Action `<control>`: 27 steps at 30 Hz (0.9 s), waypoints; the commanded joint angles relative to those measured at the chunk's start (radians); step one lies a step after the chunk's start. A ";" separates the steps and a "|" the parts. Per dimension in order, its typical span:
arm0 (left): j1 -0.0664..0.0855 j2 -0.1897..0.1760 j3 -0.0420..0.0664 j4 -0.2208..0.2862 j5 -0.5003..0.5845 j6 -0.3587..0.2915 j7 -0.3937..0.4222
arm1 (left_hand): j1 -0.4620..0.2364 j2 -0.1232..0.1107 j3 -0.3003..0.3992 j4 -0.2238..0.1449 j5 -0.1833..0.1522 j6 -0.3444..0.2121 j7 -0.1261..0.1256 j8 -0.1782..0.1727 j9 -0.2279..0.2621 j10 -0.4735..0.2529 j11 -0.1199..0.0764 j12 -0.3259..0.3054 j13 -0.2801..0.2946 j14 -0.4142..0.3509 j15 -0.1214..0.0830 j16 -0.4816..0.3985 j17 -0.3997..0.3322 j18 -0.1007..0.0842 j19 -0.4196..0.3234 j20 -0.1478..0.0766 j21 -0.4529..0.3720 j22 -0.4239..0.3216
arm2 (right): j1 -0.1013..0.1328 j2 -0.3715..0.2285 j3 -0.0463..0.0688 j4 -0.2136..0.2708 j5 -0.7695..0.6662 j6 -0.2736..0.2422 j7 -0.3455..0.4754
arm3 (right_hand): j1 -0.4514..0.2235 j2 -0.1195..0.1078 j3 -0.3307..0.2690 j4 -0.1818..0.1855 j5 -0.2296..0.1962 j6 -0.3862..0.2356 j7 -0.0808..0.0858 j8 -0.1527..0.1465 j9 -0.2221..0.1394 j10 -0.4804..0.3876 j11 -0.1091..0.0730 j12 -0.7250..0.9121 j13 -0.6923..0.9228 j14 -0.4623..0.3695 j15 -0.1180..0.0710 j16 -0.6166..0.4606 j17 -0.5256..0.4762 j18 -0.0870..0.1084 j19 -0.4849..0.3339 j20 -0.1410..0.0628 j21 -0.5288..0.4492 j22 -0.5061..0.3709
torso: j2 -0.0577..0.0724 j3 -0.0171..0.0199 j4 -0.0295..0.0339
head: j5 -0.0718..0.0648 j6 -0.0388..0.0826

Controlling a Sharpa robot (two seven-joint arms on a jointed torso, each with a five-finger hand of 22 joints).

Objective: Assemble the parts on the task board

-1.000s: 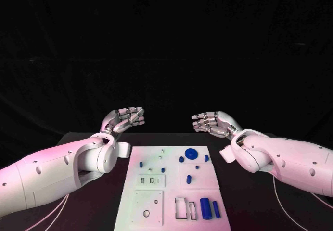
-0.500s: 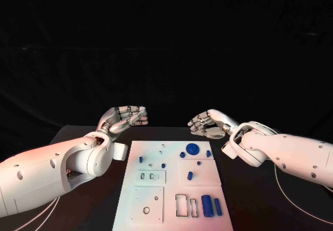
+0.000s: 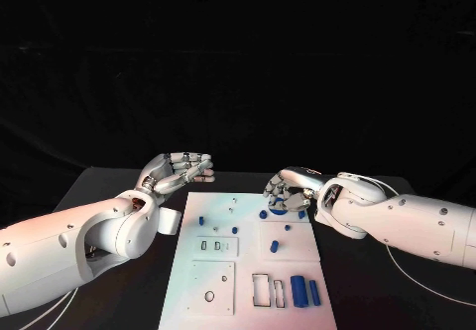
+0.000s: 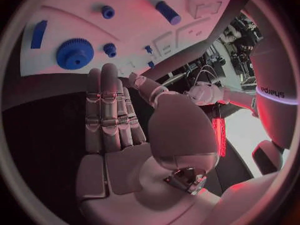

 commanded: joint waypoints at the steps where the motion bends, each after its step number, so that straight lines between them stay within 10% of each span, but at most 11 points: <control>1: 0.002 -0.002 0.002 0.008 -0.011 0.025 0.004 | 0.006 0.000 0.006 0.002 -0.005 0.006 0.001 0.003 0.001 0.009 0.000 -0.009 0.001 0.000 0.000 0.003 0.004 0.014 0.015 -0.003 0.013 0.004 | -0.003 0.007 0.001 0.003 -0.167 0.018 -0.081 | -0.014 -0.021 0.002 0.017 0.010 0.000 -0.004 -0.008 0.007 -0.020 0.000 -0.004 0.006 0.039 -0.002 0.113 0.079 0.011 0.031 -0.005 0.042 0.029 | 0.018 -0.0051 0.0039 | -0.003 0.001; 5: 0.002 -0.004 0.003 0.012 -0.011 0.026 0.004 | 0.005 -0.001 0.006 0.002 -0.005 0.005 0.001 0.002 0.000 0.008 0.001 -0.011 0.001 -0.001 0.000 0.003 0.005 0.014 0.020 -0.005 0.018 0.007 | -0.008 0.018 0.001 0.003 -0.195 0.011 -0.095 | -0.012 -0.032 0.009 0.030 0.014 -0.001 -0.003 -0.016 0.022 -0.038 0.004 -0.002 0.023 0.030 0.004 0.449 0.384 -0.012 0.092 -0.006 0.207 0.227 | 0.027 -0.0075 0.0054 | -0.005 0.002; 11: 0.002 -0.005 0.004 0.015 -0.011 0.027 0.003 | 0.004 -0.001 0.006 0.002 -0.006 0.004 0.002 0.002 0.000 0.008 0.001 -0.013 0.001 -0.003 0.000 0.002 0.006 0.013 0.022 -0.005 0.020 0.008 | -0.015 0.031 0.001 -0.002 -0.223 0.020 -0.111 | -0.005 -0.038 0.016 0.038 0.021 -0.002 0.001 -0.020 0.036 -0.066 0.008 -0.004 0.034 0.037 0.007 0.662 0.590 -0.040 0.160 0.002 0.374 0.449 | 0.038 -0.0114 0.0082 | -0.006 0.005; 27: 0.002 -0.011 0.007 0.020 -0.011 0.033 -0.001 | 0.001 -0.001 0.005 0.003 -0.006 0.001 0.003 0.000 -0.001 0.005 0.003 -0.017 0.000 -0.008 0.001 -0.001 0.007 0.013 0.024 -0.006 0.024 0.009 | -0.028 0.053 0.001 -0.020 -0.248 0.032 -0.131 | 0.011 -0.028 0.032 0.040 0.015 -0.002 0.003 -0.022 0.047 -0.078 0.012 -0.003 0.043 0.045 0.012 0.770 0.696 -0.056 0.199 0.007 0.469 0.578 | 0.052 -0.0155 0.0116 | -0.007 0.004</control>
